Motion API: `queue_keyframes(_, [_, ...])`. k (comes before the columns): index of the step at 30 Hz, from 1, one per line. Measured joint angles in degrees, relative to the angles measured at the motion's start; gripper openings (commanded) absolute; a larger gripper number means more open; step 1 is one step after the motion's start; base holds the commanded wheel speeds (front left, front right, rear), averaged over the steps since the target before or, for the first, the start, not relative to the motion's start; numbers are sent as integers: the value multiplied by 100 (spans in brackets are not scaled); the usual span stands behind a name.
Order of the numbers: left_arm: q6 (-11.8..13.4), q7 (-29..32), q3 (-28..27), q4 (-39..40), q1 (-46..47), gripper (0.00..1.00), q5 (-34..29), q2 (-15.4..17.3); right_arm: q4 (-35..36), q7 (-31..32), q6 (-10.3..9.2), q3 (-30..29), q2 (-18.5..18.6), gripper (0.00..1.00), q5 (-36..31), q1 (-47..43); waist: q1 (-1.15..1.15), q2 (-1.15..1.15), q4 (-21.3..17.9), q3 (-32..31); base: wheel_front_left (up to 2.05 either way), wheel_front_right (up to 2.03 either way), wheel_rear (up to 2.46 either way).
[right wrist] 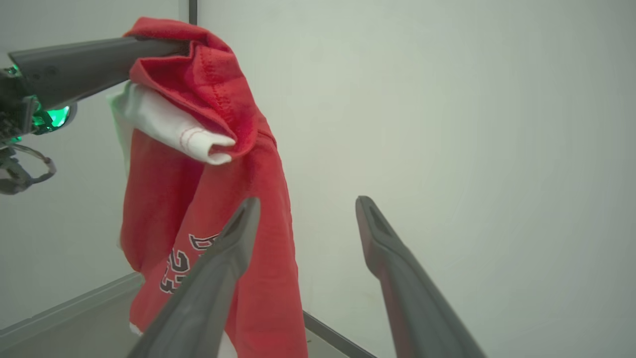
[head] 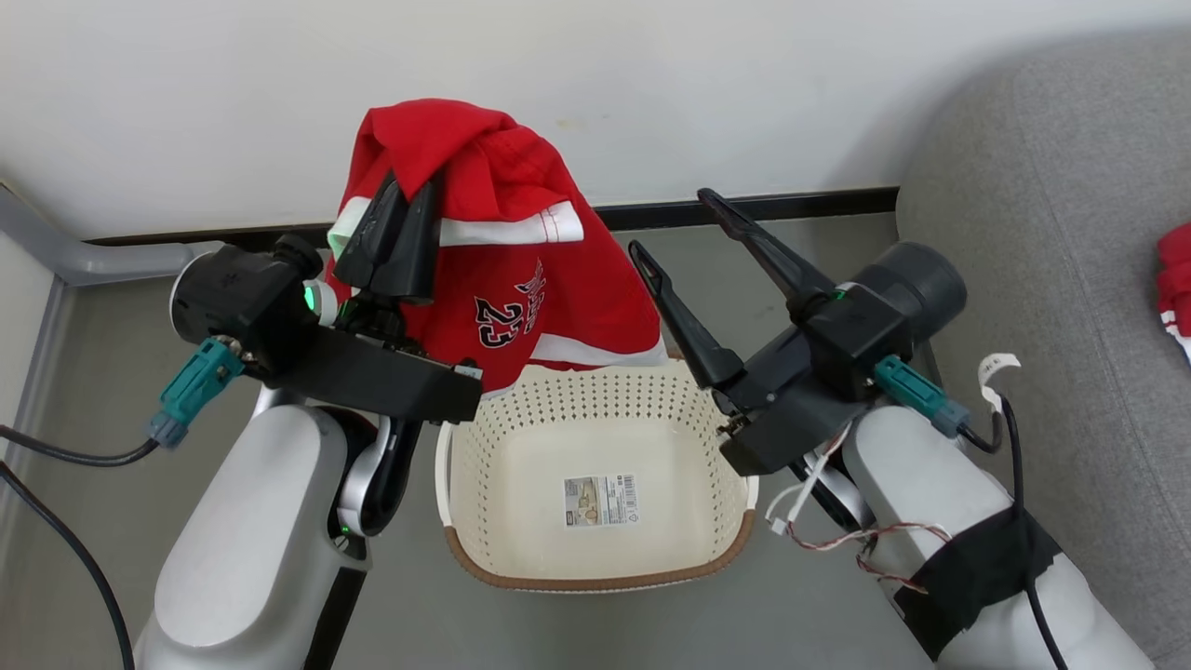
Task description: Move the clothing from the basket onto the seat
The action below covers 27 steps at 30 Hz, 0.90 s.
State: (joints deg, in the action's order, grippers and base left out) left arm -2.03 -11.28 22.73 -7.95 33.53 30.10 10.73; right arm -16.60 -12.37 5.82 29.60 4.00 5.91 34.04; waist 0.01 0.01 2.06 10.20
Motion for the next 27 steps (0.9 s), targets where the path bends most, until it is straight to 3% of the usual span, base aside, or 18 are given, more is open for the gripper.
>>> queue_keyframes(16, [-8, 60, 116, 135, 132, 0, -1, -80, -1168, 450, 112, 614, -2, 100, 126, 911, 0, 0, 192, 109, 0, 0, 0])
queue_keyframes(27, [-52, 110, 204, 159, 191, 0, -2, -132, -1707, 633, 125, 1294, -2, 100, 600, 1490, 0, 0, 255, 181, 0, 0, 0])
